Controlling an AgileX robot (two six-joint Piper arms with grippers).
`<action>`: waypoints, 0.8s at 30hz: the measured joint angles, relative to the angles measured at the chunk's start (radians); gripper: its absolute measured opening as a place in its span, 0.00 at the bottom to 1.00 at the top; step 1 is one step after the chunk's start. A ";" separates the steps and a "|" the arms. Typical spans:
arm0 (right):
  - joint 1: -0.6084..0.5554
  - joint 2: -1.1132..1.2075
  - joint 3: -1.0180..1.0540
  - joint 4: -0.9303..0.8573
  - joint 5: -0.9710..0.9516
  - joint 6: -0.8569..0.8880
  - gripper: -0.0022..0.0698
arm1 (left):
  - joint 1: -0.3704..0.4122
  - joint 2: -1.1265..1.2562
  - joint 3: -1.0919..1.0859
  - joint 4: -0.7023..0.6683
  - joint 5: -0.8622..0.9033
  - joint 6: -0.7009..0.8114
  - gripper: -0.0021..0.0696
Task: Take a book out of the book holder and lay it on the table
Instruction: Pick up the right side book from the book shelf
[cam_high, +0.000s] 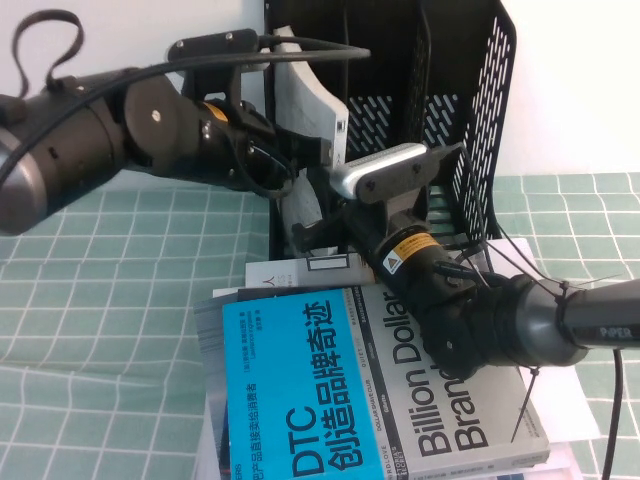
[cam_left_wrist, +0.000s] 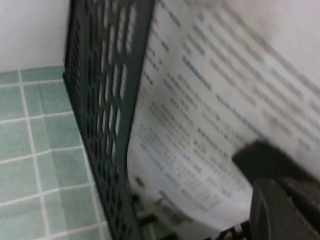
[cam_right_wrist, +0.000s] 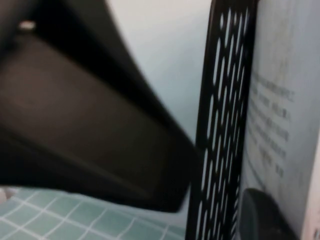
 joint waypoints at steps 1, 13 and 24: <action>0.000 0.000 0.000 0.002 -0.019 -0.005 0.19 | 0.000 -0.015 0.000 0.010 0.016 0.005 0.03; 0.010 -0.145 0.011 0.113 0.008 -0.188 0.19 | 0.000 -0.381 0.000 0.164 0.093 0.010 0.03; 0.007 -0.539 0.013 -0.017 0.173 -0.629 0.19 | 0.000 -0.696 0.000 0.218 0.318 0.010 0.03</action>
